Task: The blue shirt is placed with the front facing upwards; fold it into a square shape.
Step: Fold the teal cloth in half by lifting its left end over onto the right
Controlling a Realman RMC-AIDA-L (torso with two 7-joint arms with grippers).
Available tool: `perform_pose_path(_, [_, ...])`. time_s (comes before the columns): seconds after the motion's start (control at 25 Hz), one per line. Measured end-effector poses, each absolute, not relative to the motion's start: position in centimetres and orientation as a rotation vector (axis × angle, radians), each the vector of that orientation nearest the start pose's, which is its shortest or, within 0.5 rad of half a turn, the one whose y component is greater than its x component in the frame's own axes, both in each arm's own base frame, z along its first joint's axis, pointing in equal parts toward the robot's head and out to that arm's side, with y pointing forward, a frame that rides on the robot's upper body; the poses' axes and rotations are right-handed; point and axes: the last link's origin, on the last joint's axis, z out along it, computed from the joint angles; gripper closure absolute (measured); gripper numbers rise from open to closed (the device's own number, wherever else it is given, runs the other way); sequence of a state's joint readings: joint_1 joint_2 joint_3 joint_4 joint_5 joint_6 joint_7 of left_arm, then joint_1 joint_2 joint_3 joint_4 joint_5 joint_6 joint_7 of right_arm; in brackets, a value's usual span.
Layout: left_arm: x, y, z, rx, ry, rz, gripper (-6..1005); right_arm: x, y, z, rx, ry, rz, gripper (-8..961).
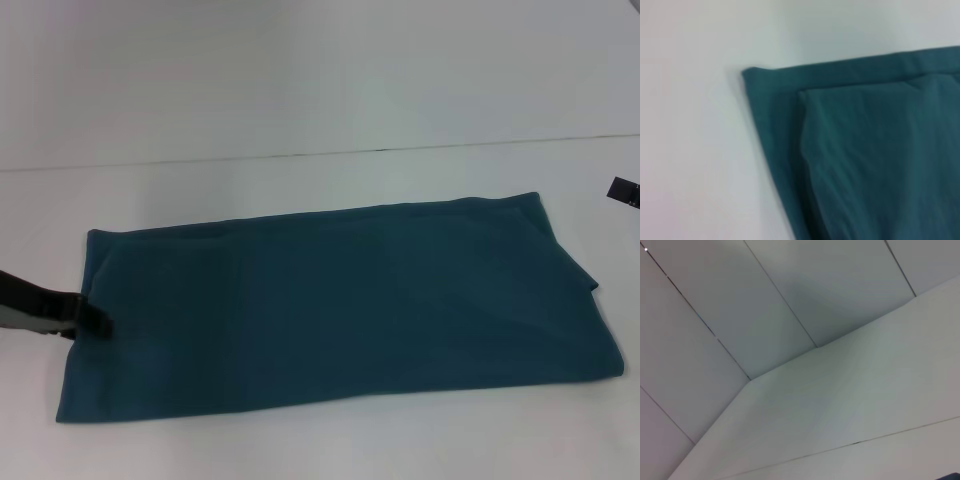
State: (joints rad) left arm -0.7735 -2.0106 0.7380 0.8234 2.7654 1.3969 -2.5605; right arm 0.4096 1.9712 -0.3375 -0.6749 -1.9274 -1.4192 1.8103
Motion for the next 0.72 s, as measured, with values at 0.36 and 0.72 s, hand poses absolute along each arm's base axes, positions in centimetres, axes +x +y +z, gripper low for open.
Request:
perform_pose_path(0.36, [-27.6, 39.8, 5.5, -2.141, -1.575, 0.195, 434, 35.1, 32.8, 11.0, -1.962, 1.259, 0.91, 37])
perform_pose_path(0.72, [-28.3, 40.0, 6.3, -2.08, -1.597, 0.207, 282, 35.1, 32.8, 10.9, -1.96, 1.261, 0.91, 37])
